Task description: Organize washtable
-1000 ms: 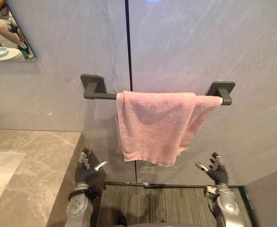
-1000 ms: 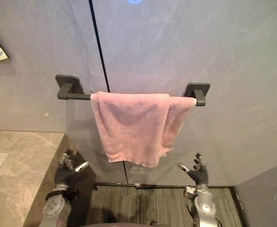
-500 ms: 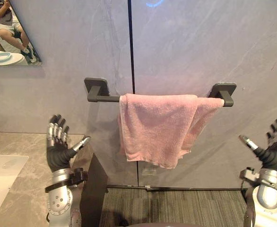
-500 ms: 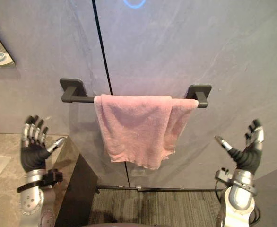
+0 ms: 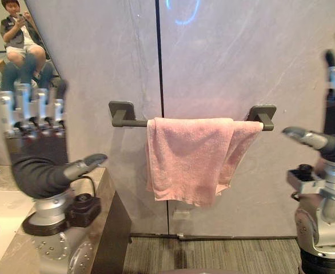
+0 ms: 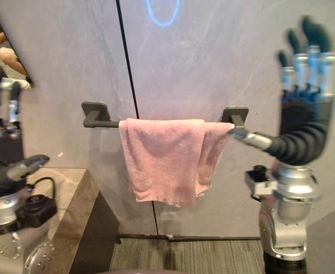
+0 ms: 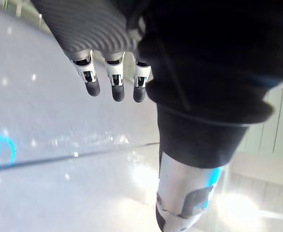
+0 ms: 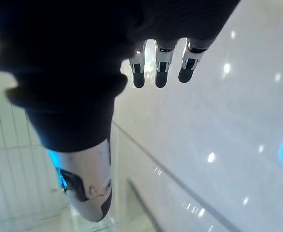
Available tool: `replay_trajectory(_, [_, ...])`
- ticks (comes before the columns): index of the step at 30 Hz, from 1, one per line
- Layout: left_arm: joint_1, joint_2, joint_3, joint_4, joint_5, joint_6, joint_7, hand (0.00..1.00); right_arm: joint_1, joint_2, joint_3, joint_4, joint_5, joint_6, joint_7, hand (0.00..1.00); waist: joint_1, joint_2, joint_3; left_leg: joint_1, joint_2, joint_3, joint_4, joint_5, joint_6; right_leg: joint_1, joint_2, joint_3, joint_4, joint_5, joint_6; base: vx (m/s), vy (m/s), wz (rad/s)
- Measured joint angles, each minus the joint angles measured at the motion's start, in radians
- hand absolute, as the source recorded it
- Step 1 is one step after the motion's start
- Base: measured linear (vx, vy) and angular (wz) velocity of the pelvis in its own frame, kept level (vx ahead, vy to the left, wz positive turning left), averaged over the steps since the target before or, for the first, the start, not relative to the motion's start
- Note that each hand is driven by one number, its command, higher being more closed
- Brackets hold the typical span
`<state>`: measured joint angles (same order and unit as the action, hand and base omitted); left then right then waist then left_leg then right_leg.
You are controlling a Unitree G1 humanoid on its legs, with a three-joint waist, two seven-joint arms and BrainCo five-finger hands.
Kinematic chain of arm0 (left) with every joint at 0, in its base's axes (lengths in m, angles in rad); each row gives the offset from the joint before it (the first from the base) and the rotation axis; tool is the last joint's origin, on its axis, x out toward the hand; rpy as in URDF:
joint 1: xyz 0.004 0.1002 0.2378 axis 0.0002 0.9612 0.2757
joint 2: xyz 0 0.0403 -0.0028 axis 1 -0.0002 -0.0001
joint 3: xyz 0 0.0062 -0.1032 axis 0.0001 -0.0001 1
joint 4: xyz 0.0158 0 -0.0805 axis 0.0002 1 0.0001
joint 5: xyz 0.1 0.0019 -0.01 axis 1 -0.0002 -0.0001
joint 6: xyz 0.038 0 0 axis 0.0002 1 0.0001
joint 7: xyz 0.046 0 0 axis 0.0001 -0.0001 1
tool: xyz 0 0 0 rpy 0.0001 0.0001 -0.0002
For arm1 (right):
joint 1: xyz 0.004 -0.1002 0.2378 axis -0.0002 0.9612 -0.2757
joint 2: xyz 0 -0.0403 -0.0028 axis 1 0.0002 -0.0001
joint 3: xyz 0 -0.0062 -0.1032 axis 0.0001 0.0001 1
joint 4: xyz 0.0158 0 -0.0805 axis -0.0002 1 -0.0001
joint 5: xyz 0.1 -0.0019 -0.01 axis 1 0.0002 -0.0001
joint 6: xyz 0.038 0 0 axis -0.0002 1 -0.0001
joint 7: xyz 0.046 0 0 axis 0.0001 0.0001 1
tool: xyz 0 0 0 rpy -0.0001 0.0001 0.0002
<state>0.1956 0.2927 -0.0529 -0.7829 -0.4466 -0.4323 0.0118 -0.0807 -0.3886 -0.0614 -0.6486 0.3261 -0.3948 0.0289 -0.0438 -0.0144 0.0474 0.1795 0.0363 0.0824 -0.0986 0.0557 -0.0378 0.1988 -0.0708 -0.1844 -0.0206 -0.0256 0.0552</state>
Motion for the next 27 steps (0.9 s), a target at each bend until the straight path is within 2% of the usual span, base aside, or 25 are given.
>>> replay_trajectory(5, [-0.045,0.105,-0.229,0.061,-0.157,0.049,-0.147,0.0,-0.009,-0.073,0.165,0.0,0.144,0.013,0.118,0.0,-0.001,0.002,0.0,0.009,-0.003,0.002,-0.005,-0.002,0.003,0.006,-0.002,0.003,0.005,-0.007,0.011,-0.05,0.006,-0.01])
replay_trajectory(11, [-0.1,0.196,-0.421,0.184,-0.218,0.106,-0.233,0.0,-0.004,-0.191,0.32,0.011,0.232,0.061,0.197,0.0,-0.007,0.004,0.001,0.017,-0.002,0.012,-0.005,-0.002,0.003,0.005,-0.002,0.014,0.011,-0.008,0.011,-0.03,0.01,-0.05])
replay_trajectory(14, [-0.119,0.213,-0.496,0.239,-0.223,0.127,-0.252,0.0,0.004,-0.229,0.388,0.049,0.237,0.082,0.219,0.0,-0.01,0.005,0.002,0.016,-0.001,0.019,-0.006,-0.002,0.003,-0.001,-0.002,0.021,0.013,-0.008,0.011,-0.01,0.006,-0.08])
replay_trajectory(22, [-0.137,0.237,-0.564,0.411,-0.222,0.173,-0.25,0.0,0.044,-0.252,0.478,0.221,0.229,0.122,0.232,0.0,-0.01,0.003,0.006,0.009,-0.002,0.029,-0.005,-0.002,0.004,-0.014,-0.002,0.028,0.019,-0.005,0.008,0.0,0.003,-0.03])
replay_trajectory(25, [-0.137,0.23,-0.586,0.465,-0.217,0.194,-0.251,0.0,0.045,-0.25,0.505,0.293,0.207,0.139,0.231,0.0,-0.01,0.003,0.008,0.007,-0.002,0.03,-0.005,-0.002,0.004,-0.016,-0.003,0.03,0.018,-0.003,0.006,0.0,0.0,0.0])
replay_trajectory(27, [-0.137,0.208,-0.604,0.514,-0.209,0.206,-0.25,0.0,0.045,-0.248,0.514,0.347,0.144,0.149,0.23,0.0,-0.008,0.005,0.015,0.002,-0.002,0.03,-0.005,-0.002,0.004,-0.021,-0.002,0.03,0.018,-0.003,0.005,0.0,0.0,0.0])
